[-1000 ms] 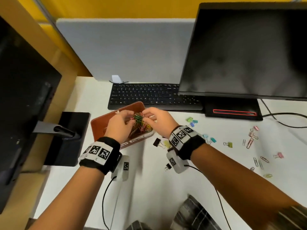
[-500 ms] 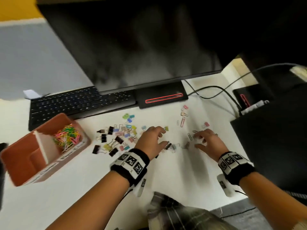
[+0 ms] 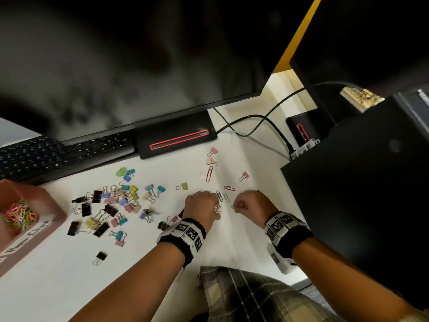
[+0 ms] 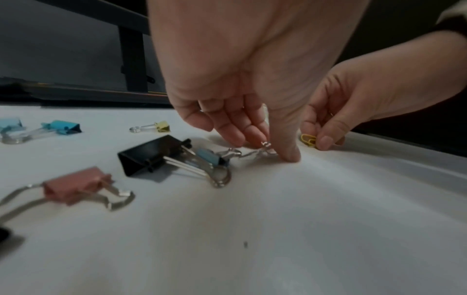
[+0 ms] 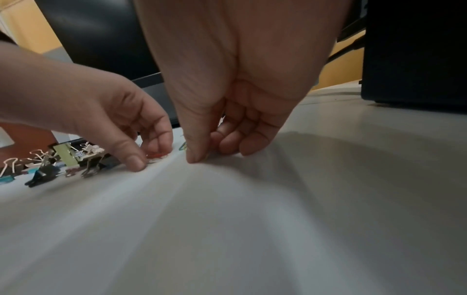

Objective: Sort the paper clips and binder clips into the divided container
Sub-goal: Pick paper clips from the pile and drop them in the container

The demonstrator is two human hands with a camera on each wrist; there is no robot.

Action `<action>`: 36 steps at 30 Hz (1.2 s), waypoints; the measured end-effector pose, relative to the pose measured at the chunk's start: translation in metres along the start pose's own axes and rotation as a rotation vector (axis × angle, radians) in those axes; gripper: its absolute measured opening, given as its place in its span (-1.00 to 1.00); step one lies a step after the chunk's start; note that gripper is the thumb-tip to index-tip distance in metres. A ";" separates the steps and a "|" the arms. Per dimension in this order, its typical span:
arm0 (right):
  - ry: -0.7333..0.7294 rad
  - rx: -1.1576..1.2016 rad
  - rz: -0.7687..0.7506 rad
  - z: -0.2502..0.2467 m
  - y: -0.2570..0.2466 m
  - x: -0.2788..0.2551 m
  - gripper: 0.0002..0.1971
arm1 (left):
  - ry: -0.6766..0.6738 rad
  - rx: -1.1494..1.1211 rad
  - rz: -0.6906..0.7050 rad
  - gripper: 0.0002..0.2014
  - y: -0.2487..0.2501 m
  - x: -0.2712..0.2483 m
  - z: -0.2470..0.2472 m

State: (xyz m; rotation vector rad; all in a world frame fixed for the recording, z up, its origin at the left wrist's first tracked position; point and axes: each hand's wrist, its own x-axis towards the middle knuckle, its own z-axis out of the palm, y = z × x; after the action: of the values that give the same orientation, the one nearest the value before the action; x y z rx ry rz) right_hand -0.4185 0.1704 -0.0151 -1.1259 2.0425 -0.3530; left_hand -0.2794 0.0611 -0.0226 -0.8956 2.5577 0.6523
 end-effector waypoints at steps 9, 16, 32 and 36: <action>0.187 0.010 -0.118 0.009 -0.011 0.014 -0.96 | -0.001 -0.197 -0.039 -0.85 -0.001 0.007 0.001; 0.129 0.021 -0.067 0.003 -0.022 0.033 -0.93 | 0.275 -0.576 -0.265 -0.86 -0.014 0.016 -0.036; -0.016 0.086 -0.116 -0.007 -0.018 0.035 -0.92 | 0.139 -0.251 -0.229 -0.90 -0.025 0.067 -0.041; -0.100 0.013 -0.257 -0.005 -0.036 0.044 -0.72 | 0.151 -0.188 -0.136 -0.87 -0.032 0.063 -0.044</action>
State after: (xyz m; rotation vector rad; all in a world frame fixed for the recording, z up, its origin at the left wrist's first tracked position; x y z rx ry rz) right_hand -0.4143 0.1135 -0.0135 -1.3744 1.8094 -0.4274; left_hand -0.3120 -0.0152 -0.0249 -1.2125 2.5683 0.8223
